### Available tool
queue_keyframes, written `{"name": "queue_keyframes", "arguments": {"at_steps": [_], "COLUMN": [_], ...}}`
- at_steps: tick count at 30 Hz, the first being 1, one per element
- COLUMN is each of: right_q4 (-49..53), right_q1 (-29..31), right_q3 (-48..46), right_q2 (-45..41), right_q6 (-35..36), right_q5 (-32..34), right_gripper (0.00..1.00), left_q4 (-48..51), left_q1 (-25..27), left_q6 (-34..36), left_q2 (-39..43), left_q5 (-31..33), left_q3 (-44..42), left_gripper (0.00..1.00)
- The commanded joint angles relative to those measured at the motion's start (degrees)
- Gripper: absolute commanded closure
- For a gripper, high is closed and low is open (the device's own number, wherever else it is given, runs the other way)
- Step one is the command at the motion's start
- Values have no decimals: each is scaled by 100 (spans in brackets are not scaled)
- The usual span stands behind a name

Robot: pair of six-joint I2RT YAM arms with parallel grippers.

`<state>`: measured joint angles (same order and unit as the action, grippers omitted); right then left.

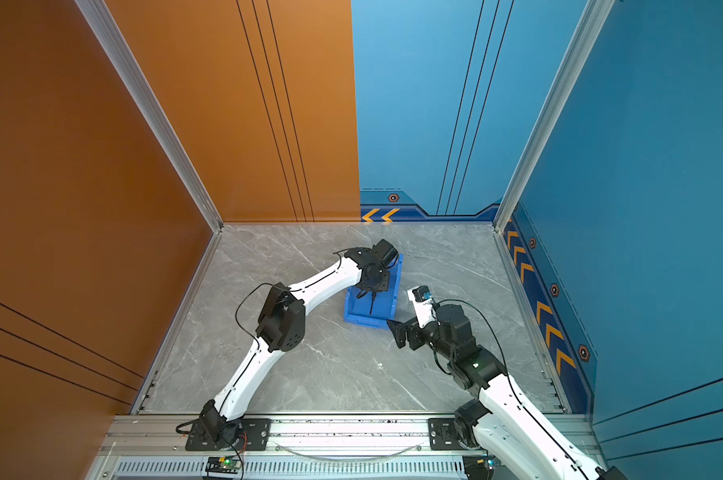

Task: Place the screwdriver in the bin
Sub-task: 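Lower the screwdriver into the blue bin and open the left gripper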

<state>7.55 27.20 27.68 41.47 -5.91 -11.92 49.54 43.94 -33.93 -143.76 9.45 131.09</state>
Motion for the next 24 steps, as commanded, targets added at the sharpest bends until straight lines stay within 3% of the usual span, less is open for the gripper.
{"name": "queue_keyframes", "arguments": {"at_steps": [1, 17, 24], "right_q4": [106, 54, 38], "right_q1": [-57, -189, -224], "right_q3": [44, 43, 44], "right_q2": [-15, -21, -57], "right_q6": [65, 38, 20], "right_q5": [85, -24, -29], "right_gripper": [0, 0, 0], "left_q4": [48, 47, 50], "left_q1": [35, 76, 86], "left_q6": [-87, -178, -162], "left_q2": [-160, -333, -308], "left_q5": [148, 200, 230], "left_q3": [180, 74, 92], "left_gripper": [88, 82, 68]}}
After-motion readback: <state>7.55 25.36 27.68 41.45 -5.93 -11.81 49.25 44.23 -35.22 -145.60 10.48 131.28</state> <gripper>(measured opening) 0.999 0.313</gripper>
